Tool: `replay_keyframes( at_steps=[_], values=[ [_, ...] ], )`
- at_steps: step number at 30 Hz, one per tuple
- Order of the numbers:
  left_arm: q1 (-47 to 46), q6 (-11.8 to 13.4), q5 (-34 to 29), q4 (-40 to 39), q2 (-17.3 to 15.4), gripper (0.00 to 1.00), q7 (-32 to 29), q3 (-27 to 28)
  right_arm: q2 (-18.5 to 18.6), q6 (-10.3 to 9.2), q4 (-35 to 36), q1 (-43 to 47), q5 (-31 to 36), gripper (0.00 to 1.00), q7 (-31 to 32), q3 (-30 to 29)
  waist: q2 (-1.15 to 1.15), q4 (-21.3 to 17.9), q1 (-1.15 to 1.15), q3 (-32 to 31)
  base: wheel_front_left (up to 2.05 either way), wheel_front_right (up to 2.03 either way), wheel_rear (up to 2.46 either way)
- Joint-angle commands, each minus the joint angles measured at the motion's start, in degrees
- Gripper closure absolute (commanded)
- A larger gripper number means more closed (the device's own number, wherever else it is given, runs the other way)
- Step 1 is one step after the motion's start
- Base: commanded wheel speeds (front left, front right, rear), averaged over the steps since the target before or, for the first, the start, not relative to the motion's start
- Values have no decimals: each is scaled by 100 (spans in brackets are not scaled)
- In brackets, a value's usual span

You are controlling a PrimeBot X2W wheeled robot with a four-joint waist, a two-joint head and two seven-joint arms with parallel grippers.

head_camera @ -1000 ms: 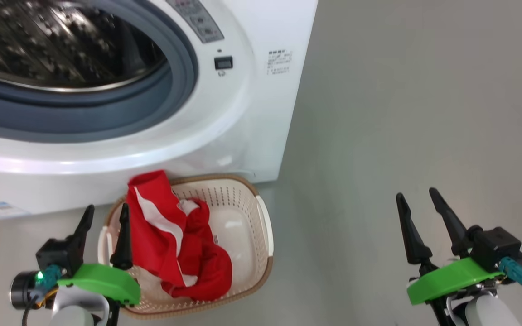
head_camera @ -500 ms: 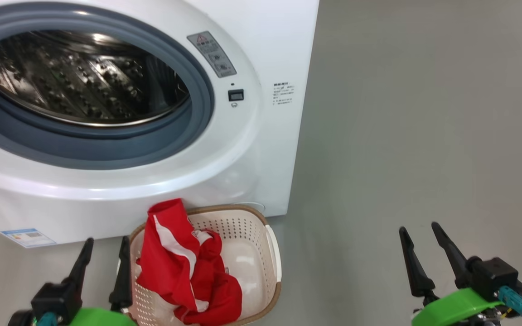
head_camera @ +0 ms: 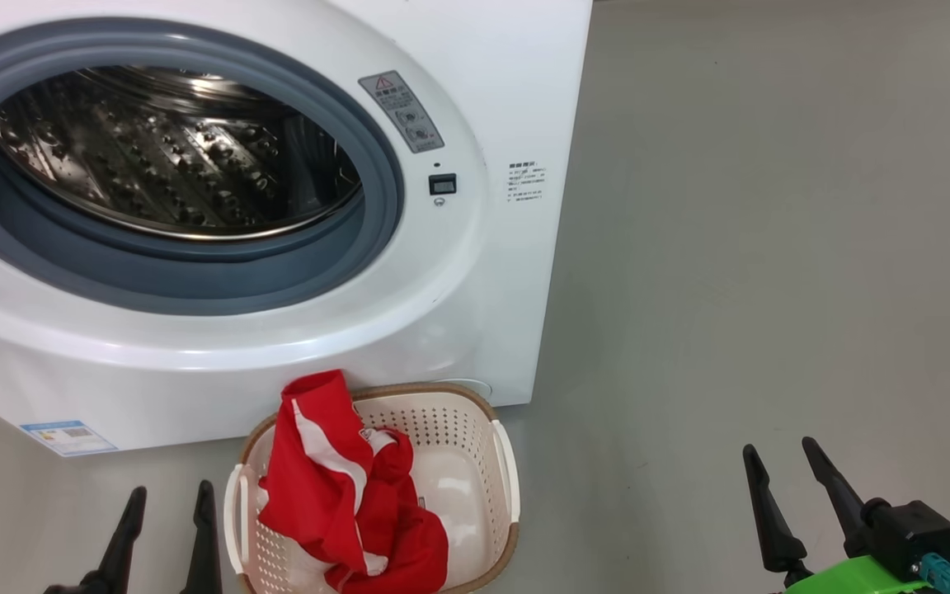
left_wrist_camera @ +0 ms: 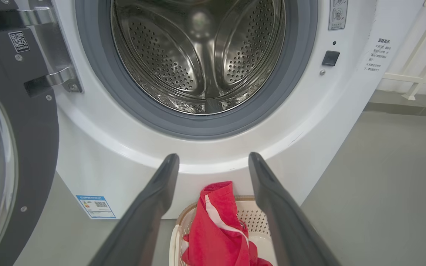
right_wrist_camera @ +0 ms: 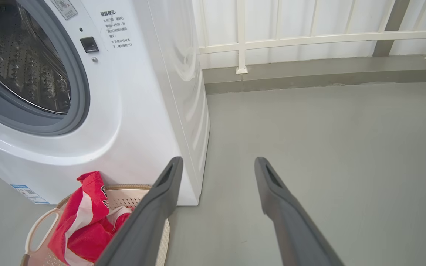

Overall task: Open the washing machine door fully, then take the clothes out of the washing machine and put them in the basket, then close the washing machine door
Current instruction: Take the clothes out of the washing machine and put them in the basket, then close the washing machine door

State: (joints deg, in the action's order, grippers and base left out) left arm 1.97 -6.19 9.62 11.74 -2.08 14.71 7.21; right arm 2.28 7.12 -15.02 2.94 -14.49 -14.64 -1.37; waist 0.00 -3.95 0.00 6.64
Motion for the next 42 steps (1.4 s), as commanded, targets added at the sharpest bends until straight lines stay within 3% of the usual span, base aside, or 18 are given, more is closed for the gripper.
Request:
replay_keyframes(
  at_steps=[1,28,42],
  values=[
    [26,57,94,-229,-80,0,29,157,60,36,152,-19,44,0,-36,90,0,6,0,2,0,0,0],
    [6,163,140,-367,-80,0,29,51,60,36,152,-81,42,0,-36,102,0,1,0,15,-3,3,0],
    [-14,174,153,-381,-80,0,29,43,60,36,143,-95,33,0,-36,103,0,21,0,30,-130,130,0]
  ],
)
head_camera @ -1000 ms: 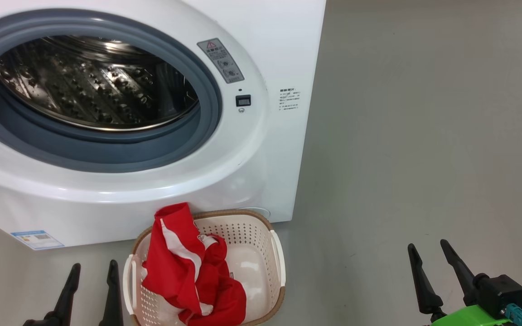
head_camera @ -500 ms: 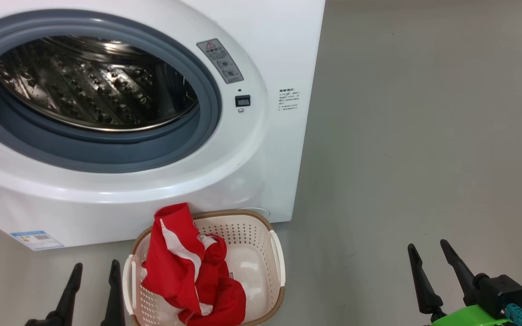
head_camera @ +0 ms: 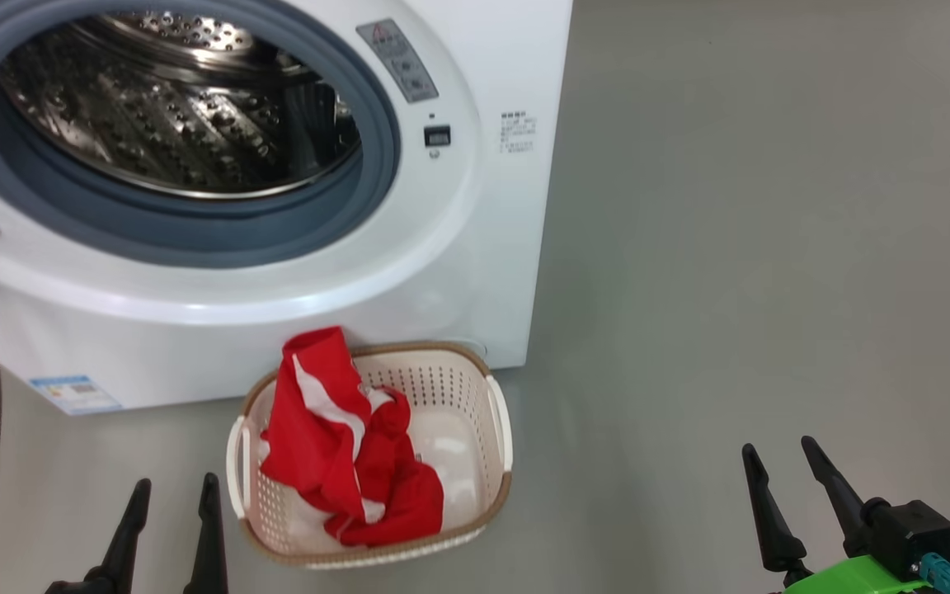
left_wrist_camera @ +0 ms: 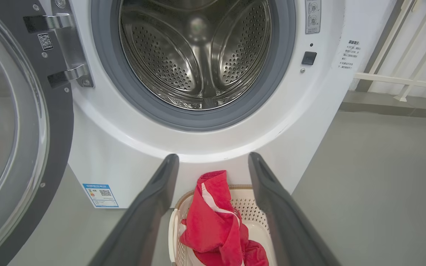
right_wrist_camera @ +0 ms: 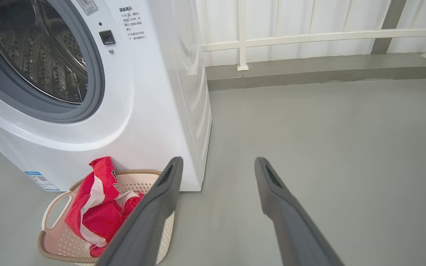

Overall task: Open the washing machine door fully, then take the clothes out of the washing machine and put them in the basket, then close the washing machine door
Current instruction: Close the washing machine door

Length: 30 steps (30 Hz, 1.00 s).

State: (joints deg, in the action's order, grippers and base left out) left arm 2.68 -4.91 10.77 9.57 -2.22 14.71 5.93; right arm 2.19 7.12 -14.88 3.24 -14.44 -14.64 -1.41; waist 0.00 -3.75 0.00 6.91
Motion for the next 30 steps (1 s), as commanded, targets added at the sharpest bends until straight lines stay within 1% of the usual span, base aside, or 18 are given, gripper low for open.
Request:
replay_keyframes(
  at_steps=[1,5,10,24,30],
  values=[
    [-86,45,39,-168,-65,0,29,171,68,36,129,-127,28,0,-36,107,0,2,0,8,-158,158,0],
    [-101,47,54,-169,-65,0,29,174,68,36,130,-140,25,0,-36,101,0,7,0,27,-124,124,0],
    [-109,40,53,-142,-65,0,29,162,68,36,129,-140,22,0,-36,95,0,8,0,22,-68,68,0],
    [-127,25,129,-33,-65,0,29,107,68,36,109,-133,44,0,-36,118,0,59,0,-49,-5,5,0],
    [-162,150,195,70,-65,0,29,31,70,36,119,-140,92,0,-36,146,0,320,0,-90,0,0,0]
  ],
)
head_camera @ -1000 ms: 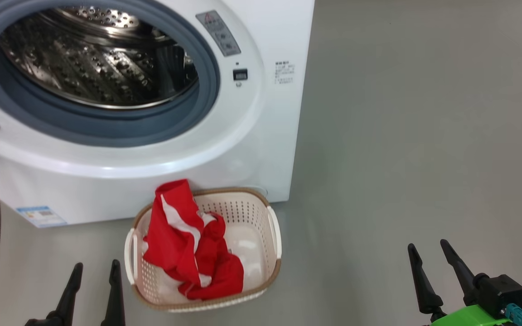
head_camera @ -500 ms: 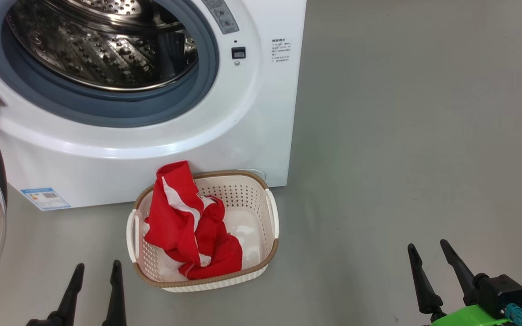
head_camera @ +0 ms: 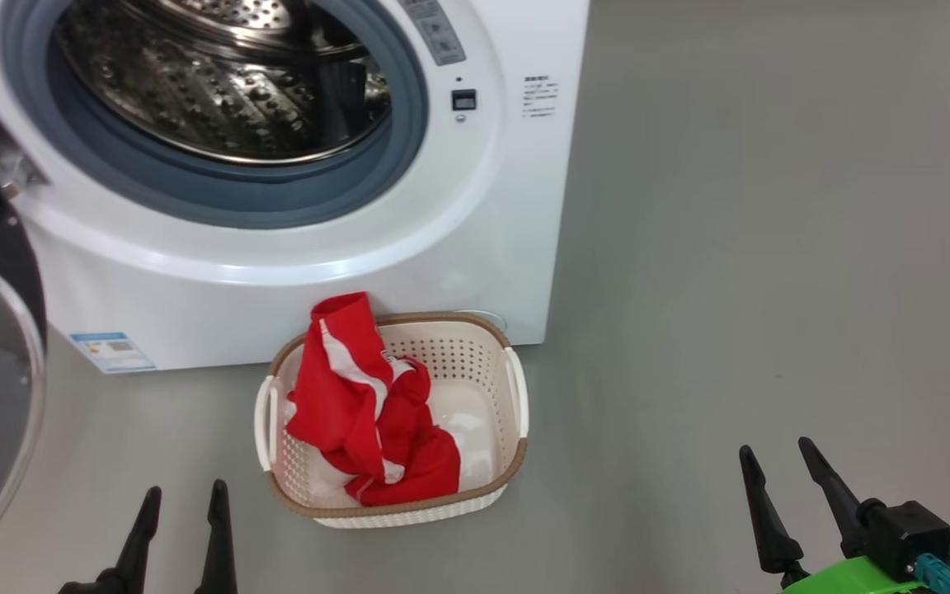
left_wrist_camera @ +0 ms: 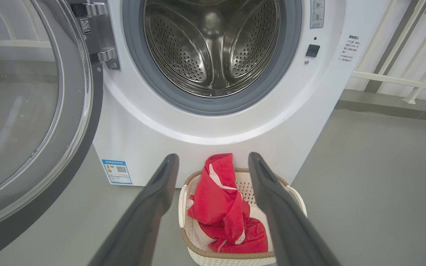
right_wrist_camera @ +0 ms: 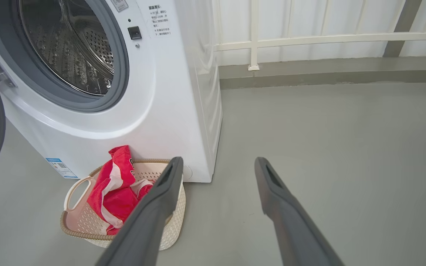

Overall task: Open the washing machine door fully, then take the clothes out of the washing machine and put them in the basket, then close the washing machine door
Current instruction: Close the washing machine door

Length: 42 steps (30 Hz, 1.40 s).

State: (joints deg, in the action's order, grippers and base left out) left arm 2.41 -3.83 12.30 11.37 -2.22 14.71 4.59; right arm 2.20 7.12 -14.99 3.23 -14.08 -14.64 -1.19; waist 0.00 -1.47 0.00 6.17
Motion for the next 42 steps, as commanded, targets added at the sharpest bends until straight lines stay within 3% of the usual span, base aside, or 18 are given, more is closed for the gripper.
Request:
replay_keyframes(
  at_steps=[1,23,31,42],
  values=[
    [-134,71,60,-95,-65,0,29,151,74,36,120,-141,65,0,-36,147,0,162,0,-22,0,0,0],
    [267,608,545,-32,-65,0,29,-268,414,36,-109,-214,-2,0,-36,749,0,2460,0,-365,0,0,0],
    [327,745,717,-79,-65,0,29,-263,427,36,-151,-281,-27,0,-36,966,0,2952,0,-380,0,0,0],
    [404,871,868,-231,-65,0,29,-179,478,36,-267,-449,-109,0,-36,1193,0,2991,0,-355,0,0,0]
  ],
)
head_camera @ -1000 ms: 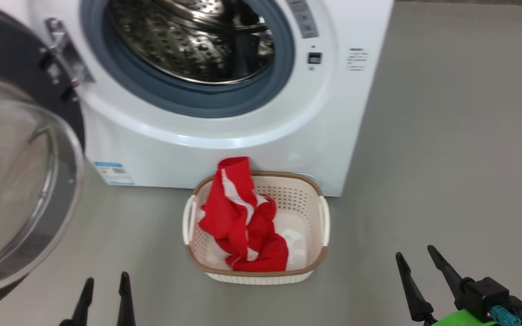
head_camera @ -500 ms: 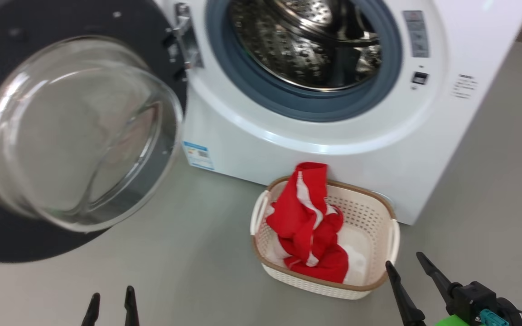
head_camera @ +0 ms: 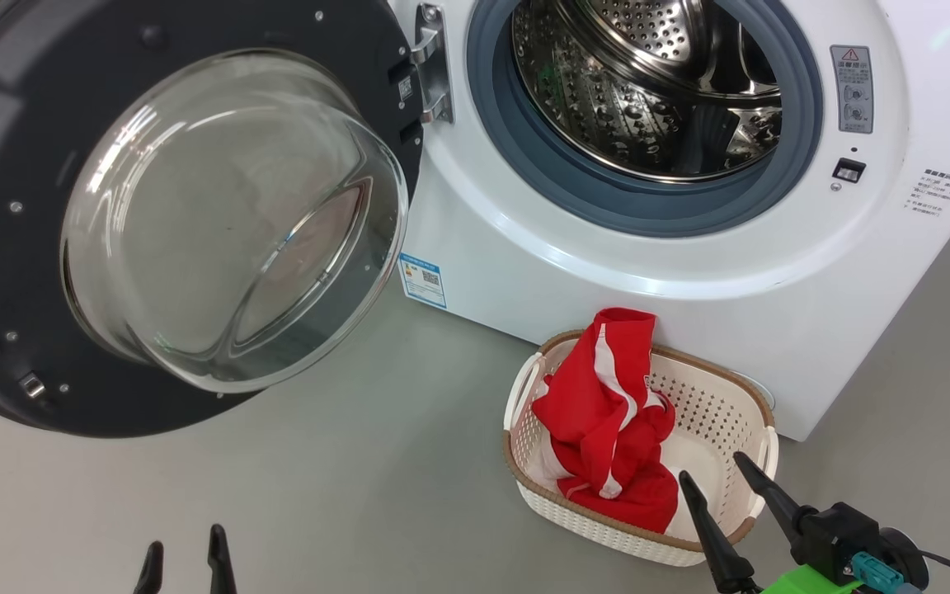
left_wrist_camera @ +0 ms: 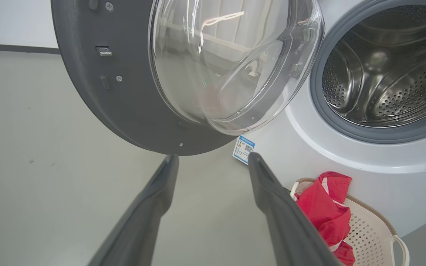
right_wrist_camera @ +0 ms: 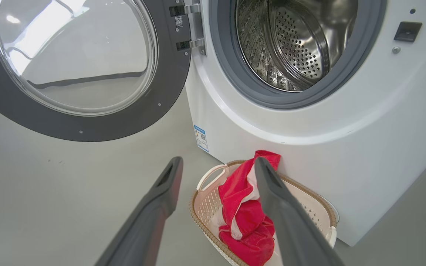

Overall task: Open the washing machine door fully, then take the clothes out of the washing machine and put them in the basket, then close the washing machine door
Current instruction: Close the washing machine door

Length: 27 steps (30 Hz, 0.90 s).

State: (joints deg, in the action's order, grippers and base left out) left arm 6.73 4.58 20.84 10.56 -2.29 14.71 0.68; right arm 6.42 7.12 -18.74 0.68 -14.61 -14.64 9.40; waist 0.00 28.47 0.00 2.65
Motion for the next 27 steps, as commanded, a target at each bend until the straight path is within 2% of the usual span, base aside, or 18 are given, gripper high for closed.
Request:
replay_keyframes(
  at_steps=[1,4,6,7,8,9,15,16,17,22,24,25,27],
  values=[
    [-24,32,14,-155,-59,0,29,222,55,36,104,-196,-59,0,-36,138,0,-7,0,-8,0,0,0],
    [-60,16,38,-206,-59,0,29,265,47,36,107,-196,-65,0,-36,128,0,-18,0,-13,0,0,0],
    [-113,-28,59,-281,-59,35,29,302,39,36,107,-192,-64,0,-36,109,0,-25,0,-14,0,0,0],
    [-145,-54,68,-326,-59,63,29,328,33,36,107,-187,-64,0,-36,96,0,-29,0,-18,0,0,0],
    [-183,-76,84,-378,-59,96,29,372,25,36,109,-177,-63,0,-36,81,0,-35,0,-26,0,0,0],
    [-231,-108,74,-434,-59,100,29,430,15,36,115,-165,-61,0,-36,63,0,-43,0,-33,0,0,0],
    [-837,-420,-90,-935,-59,100,29,1240,-42,36,164,-52,-40,0,-36,-36,0,-99,0,-100,0,0,0],
    [-837,-420,-90,-935,-59,100,29,1240,-42,36,164,-52,-40,0,-36,-36,0,-99,0,-100,0,0,0],
    [-1137,-627,-282,-1135,-87,100,29,1598,-61,36,189,-6,-31,0,-36,-70,0,-116,0,-114,0,0,0],
    [-2100,-972,-488,-1264,-466,100,29,2348,-87,36,254,50,8,0,-36,-157,0,-152,0,-40,0,0,0],
    [-2545,-1067,-369,-1073,-663,100,29,2610,-93,36,272,38,27,0,-36,-171,0,-173,0,19,0,0,0],
    [-2545,-1067,-369,-1073,-663,100,29,2610,-93,36,272,38,27,0,-36,-171,0,-173,0,19,0,0,0],
    [-2996,-1137,-217,-752,-912,100,29,2815,-99,36,285,5,46,0,-36,-174,0,-202,0,83,0,0,0]
  ],
)
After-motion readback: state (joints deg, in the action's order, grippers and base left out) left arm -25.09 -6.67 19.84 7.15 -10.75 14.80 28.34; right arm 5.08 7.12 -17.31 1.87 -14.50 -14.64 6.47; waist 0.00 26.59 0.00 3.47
